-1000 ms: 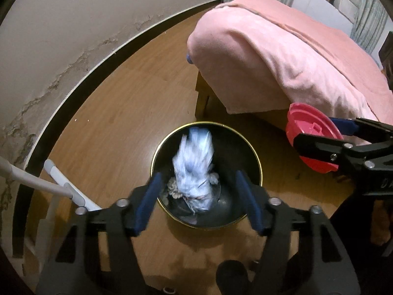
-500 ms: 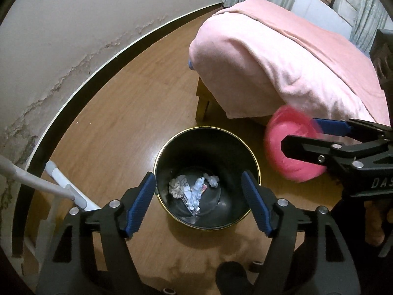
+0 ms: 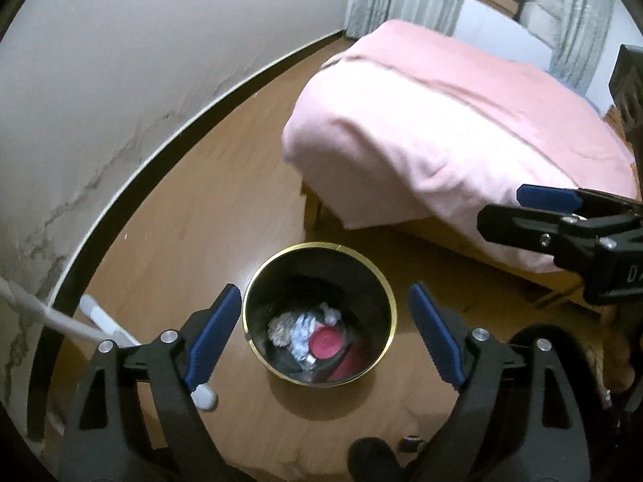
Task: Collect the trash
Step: 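Move both open tools back toward the remaining trash on the desk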
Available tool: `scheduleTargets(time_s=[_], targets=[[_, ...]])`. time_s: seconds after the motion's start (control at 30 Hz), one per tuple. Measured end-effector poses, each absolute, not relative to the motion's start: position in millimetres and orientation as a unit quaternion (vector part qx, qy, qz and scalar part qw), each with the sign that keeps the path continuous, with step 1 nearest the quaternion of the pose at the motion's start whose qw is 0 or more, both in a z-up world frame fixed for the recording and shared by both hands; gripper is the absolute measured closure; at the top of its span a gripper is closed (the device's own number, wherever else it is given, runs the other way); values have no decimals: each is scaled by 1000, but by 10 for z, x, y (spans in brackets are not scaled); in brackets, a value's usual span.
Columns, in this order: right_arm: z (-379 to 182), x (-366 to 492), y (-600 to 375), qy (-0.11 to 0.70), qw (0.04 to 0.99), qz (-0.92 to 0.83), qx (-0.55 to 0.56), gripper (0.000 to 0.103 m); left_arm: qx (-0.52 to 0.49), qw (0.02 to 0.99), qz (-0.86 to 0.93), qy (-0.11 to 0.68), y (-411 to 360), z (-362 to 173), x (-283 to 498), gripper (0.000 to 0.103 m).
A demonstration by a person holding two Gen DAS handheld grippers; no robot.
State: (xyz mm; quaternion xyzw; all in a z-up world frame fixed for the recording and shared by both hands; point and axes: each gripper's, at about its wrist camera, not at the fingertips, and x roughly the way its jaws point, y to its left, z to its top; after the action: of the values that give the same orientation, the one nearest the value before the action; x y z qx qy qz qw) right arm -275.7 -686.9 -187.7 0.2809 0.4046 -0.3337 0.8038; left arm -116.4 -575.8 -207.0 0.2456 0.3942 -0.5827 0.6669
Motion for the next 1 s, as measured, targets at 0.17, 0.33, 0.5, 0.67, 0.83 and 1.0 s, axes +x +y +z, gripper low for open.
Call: scheduleTargets(time_s=[0.17,0.33,0.5,0.67,0.83,1.0], targets=[[-1161,-2915,-6716,375,820,-355,245,13,238,673,-608,347,-5687,-1429,-1388,17],[-563,-2832,-6446,346,847,-343,213,13,219,702,-605,307,-5419,-737,-1370,15],[-223,-2415,-6122,333,876,-296,186,13,203,746,-564,291,-4932,-274,-1047,14],[-73,-1750,-5708,326,906,-223,154,13,179,804,-489,287,-4210,33,-518,14],[13,-1030,-5086,331,926,-134,120,13,160,855,-401,286,-3428,194,-26,14],[143,-453,-4401,327,939,-53,93,13,133,891,-313,300,-2545,281,381,14]])
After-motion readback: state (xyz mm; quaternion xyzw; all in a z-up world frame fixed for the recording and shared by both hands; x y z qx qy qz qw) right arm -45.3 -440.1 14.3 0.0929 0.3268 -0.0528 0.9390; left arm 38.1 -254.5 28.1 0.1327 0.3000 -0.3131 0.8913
